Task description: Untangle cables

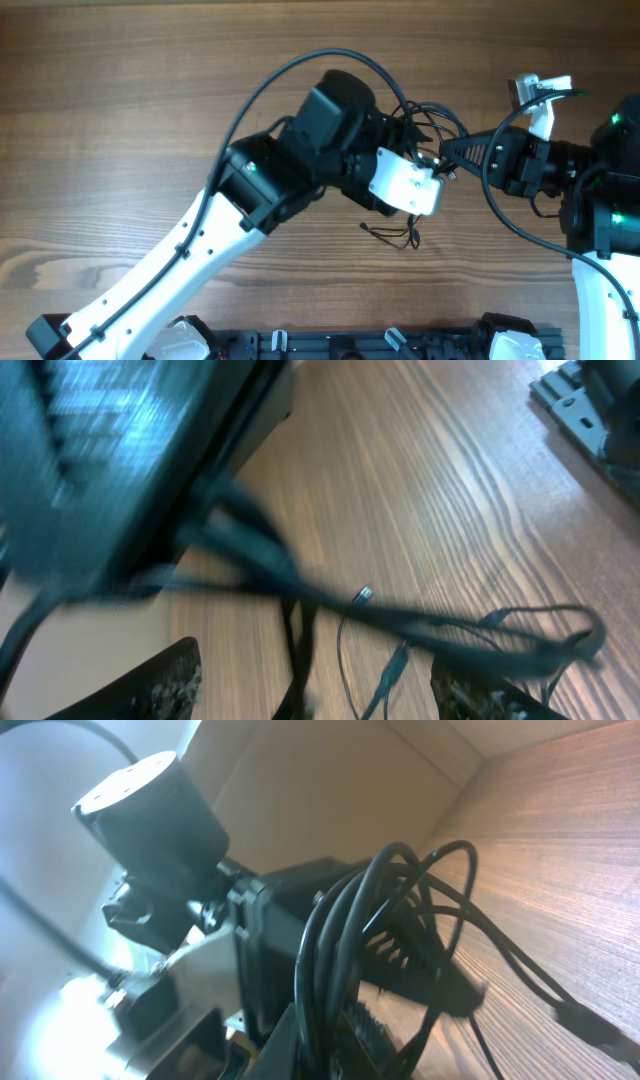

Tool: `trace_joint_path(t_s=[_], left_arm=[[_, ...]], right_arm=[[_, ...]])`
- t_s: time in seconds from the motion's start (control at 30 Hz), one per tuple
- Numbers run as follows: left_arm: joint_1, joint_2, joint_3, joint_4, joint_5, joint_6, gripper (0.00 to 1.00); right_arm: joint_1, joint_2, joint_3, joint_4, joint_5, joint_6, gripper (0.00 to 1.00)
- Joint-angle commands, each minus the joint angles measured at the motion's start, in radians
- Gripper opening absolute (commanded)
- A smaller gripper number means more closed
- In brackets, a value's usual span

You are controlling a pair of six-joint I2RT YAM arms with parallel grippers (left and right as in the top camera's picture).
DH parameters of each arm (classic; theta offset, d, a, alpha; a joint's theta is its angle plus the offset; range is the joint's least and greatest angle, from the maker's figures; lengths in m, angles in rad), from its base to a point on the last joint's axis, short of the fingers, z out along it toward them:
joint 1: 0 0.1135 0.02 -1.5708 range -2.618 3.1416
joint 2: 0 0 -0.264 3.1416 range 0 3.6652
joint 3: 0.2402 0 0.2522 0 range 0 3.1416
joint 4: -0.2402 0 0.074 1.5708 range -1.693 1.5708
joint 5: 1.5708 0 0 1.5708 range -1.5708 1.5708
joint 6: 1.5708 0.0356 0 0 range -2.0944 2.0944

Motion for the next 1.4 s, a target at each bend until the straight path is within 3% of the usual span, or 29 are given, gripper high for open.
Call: trace_joint_path(t_s=[0.0, 0.07, 0.13, 0.17, 0.2, 0.27, 0.4, 0.43, 0.5, 0.53, 0.6, 0.83, 1.0, 1.2, 1.37], left_arm=[[-0.038, 0.009, 0.005, 0.01, -0.006, 0.002, 0.72], [-0.038, 0.009, 0.005, 0.01, -0.006, 0.001, 0.63], [-0.036, 0.009, 0.005, 0.008, -0.006, 0.001, 0.39], [-0.036, 0.009, 0.005, 0.006, -0.007, 0.001, 0.32], [-0.036, 0.009, 0.005, 0.005, -0.016, 0.001, 0.17], [-0.036, 0.009, 0.005, 0.001, -0.031, 0.001, 0.04], [-0.036, 0.009, 0.005, -0.01, -0.108, -0.034, 0.04], [-0.036, 0.009, 0.005, -0.014, -0.131, -0.062, 0.04], [-0.036, 0.009, 0.005, -0.024, -0.183, -0.122, 0.04], [-0.036, 0.009, 0.005, -0.04, -0.227, -0.182, 0.04], [-0.036, 0.009, 0.005, -0.064, -0.271, -0.23, 0.04], [-0.018, 0.007, 0.005, -0.089, -0.406, -0.558, 0.04], [0.026, 0.007, 0.005, -0.089, -0.396, -0.742, 0.04], [0.089, 0.006, 0.005, -0.057, -0.278, -0.894, 0.04], [0.107, 0.006, 0.005, 0.03, -0.011, -1.013, 0.04]], right_arm=[[-0.005, 0.002, 0.011, 0.006, -0.062, 0.027, 0.04], [-0.005, 0.002, 0.011, 0.006, -0.062, 0.026, 0.04], [-0.005, 0.002, 0.011, 0.006, -0.062, 0.026, 0.04], [-0.005, 0.002, 0.011, 0.006, -0.062, 0.026, 0.04], [-0.005, 0.002, 0.011, 0.006, -0.062, 0.026, 0.04], [-0.005, 0.002, 0.011, 0.006, -0.062, 0.026, 0.04], [-0.005, 0.002, 0.011, 0.019, -0.061, 0.022, 0.05], [-0.005, 0.002, 0.011, 0.035, -0.061, 0.022, 0.14], [-0.005, 0.002, 0.011, 0.069, -0.059, 0.022, 0.5], [-0.005, 0.002, 0.011, 0.096, -0.044, 0.022, 0.81], [-0.005, 0.002, 0.011, 0.099, -0.006, 0.023, 1.0], [-0.005, 0.01, 0.011, 0.087, 0.126, -0.004, 1.0], [-0.005, 0.011, 0.011, -0.09, 0.302, -0.137, 1.0], [-0.005, 0.01, 0.011, -0.228, 0.373, -0.37, 1.0], [-0.005, 0.01, 0.011, -0.309, 0.343, -0.662, 1.0]])
